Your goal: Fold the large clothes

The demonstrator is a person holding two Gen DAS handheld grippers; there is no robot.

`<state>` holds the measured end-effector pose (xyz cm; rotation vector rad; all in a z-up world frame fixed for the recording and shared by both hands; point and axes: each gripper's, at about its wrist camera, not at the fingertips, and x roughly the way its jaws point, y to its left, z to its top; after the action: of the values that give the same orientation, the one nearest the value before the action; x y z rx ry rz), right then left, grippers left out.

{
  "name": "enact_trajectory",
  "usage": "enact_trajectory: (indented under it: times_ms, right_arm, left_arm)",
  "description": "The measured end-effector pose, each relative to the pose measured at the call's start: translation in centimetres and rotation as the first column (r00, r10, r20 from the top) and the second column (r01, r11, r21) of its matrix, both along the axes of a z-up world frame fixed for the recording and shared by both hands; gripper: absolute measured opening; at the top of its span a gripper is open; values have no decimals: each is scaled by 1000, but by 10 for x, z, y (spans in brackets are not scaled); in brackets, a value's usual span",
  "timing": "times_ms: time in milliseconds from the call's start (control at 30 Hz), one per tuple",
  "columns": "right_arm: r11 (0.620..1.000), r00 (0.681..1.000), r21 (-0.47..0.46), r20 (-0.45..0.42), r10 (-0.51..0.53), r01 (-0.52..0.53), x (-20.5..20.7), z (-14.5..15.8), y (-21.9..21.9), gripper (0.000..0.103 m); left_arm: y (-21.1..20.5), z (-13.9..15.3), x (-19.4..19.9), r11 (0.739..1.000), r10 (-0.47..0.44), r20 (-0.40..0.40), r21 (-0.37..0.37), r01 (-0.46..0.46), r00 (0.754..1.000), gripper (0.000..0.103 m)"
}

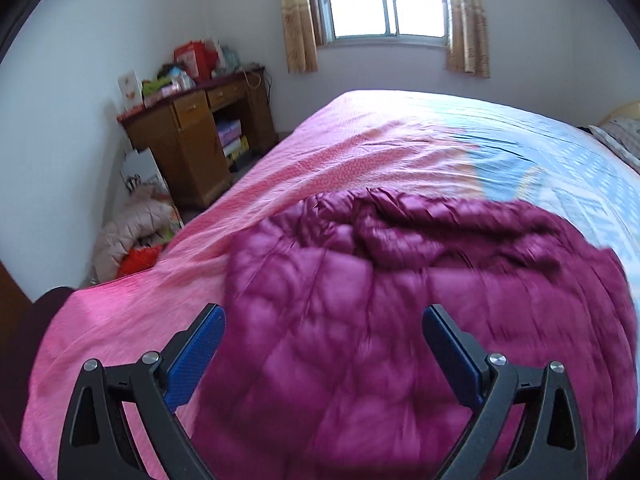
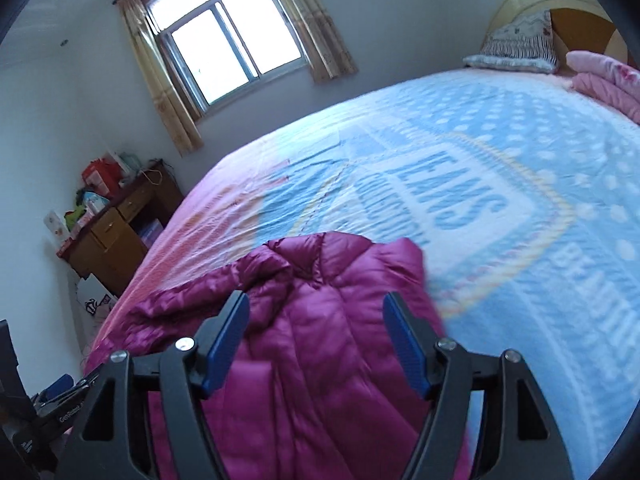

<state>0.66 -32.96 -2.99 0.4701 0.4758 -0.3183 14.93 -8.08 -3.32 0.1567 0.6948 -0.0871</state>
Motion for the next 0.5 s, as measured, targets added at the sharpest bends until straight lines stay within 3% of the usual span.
enact_trajectory:
  times_ms: [200, 333, 500]
  right_arm:
    - [994, 995, -96, 83, 57, -49, -89, 29, 23, 81]
    - [982, 990, -174, 107, 94, -75, -141, 39, 44, 85]
    - [975, 984, -180, 103, 147, -127, -189, 38, 57, 85]
  left_arm:
    - [14, 8, -84, 998, -23, 44, 67, 20, 999, 99]
    - [23, 5, -127, 998, -54, 2, 34, 54, 999, 99]
    - [34, -3, -172, 995, -93, 2, 31, 93, 996, 99]
